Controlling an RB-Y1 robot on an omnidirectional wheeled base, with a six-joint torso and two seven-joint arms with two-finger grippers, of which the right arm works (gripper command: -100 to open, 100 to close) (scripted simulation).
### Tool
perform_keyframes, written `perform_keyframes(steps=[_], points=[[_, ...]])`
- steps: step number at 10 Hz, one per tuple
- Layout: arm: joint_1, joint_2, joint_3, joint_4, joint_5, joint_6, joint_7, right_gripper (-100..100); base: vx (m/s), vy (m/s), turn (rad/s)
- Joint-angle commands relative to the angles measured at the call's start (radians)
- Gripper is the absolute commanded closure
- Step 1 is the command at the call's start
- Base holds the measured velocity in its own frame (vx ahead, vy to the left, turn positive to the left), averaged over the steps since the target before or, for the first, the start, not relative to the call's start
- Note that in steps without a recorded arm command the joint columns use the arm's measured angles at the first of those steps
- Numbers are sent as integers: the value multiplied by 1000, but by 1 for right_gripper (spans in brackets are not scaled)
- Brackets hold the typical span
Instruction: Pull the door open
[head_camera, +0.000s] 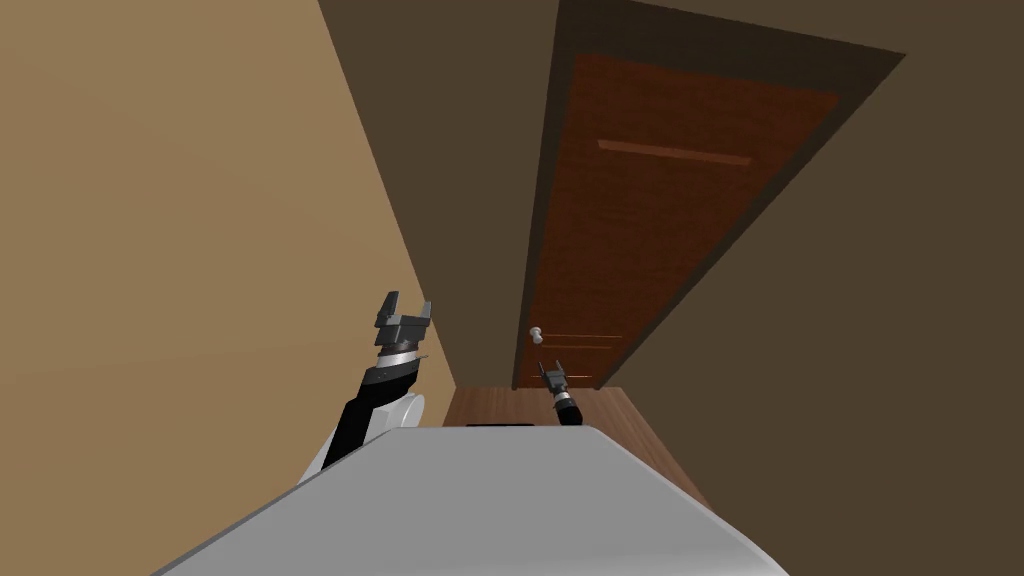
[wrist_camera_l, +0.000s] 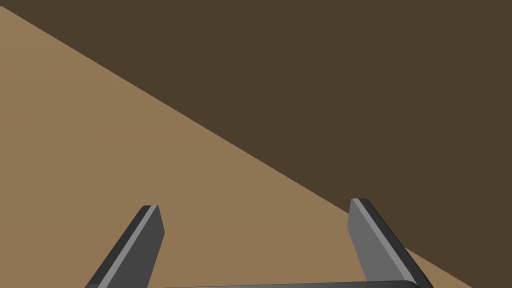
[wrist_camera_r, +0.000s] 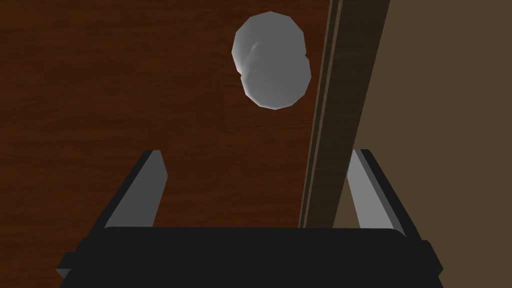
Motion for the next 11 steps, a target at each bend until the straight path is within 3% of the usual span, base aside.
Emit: perform_keyframes(steps=[1, 4, 5, 8, 9, 11], points=[[-6, 17, 28, -2, -17, 4, 27, -100, -110, -9, -216], [-7, 63, 50, -18, -26, 1, 55, -100, 18, 38, -223], [-9, 52, 45, -13, -25, 4, 47, -100, 24, 33, -44], [-38, -2, 3, 30, -55, 17, 65, -100, -29, -42, 261], [-38, -2, 3, 30, -55, 17, 65, -100, -26, -34, 66], [-65, 1, -42, 49, -78, 27, 88, -100, 19, -8, 235]])
